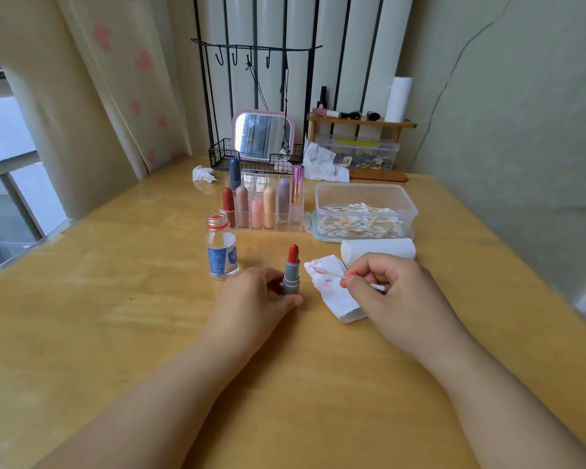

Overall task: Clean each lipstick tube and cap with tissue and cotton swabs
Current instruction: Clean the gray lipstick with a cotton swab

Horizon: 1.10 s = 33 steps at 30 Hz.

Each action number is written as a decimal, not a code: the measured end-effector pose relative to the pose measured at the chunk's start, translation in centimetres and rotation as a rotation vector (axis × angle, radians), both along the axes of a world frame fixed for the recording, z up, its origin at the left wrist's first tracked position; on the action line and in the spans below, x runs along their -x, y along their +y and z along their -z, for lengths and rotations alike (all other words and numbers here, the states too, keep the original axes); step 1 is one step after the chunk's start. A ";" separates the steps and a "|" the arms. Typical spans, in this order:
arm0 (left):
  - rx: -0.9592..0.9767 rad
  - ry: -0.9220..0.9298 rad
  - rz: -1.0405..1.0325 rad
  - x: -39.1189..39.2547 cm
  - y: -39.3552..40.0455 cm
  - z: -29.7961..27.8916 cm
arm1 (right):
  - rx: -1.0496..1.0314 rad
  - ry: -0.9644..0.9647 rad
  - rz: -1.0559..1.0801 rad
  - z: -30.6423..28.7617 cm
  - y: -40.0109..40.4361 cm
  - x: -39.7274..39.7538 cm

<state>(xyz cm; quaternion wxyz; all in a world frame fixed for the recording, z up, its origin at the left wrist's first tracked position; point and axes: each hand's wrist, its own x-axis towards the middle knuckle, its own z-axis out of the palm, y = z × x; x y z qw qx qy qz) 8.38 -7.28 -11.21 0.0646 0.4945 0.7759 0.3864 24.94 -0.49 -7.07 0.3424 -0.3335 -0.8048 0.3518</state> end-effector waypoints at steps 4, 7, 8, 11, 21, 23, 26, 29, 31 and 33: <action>0.007 0.004 0.002 0.1 0.0 0.0 | -0.007 -0.014 0.002 0.3 0.1 0.2; 0.014 0.016 0.002 0.2 0.1 0.1 | -0.006 -0.024 0.000 0.4 0.1 0.3; 0.016 0.013 0.002 0.3 0.1 0.1 | -0.003 -0.028 -0.002 0.4 0.1 0.3; 0.017 -0.002 0.010 0.4 0.1 0.1 | 0.007 -0.033 -0.010 0.4 0.0 0.3; -0.045 -0.022 -0.077 1.2 -0.9 -1.2 | 0.003 -0.042 -0.008 0.1 -0.2 0.2; -0.034 0.096 -0.126 1.7 -1.2 -1.6 | 0.003 -0.035 -0.007 0.1 -0.2 0.2; 0.057 0.247 -0.160 2.2 -1.1 -1.3 | 0.000 -0.038 -0.009 0.1 -0.1 0.2; 0.131 0.288 -0.129 2.2 -0.7 -0.6 | 0.001 -0.047 -0.023 0.2 -0.2 0.2; 0.162 0.311 -0.116 2.3 -0.5 -0.3 | 0.004 -0.048 -0.038 0.2 -0.3 0.3; 0.184 0.317 -0.132 2.4 -0.3 -0.2 | 0.009 -0.054 -0.057 0.2 -0.3 0.3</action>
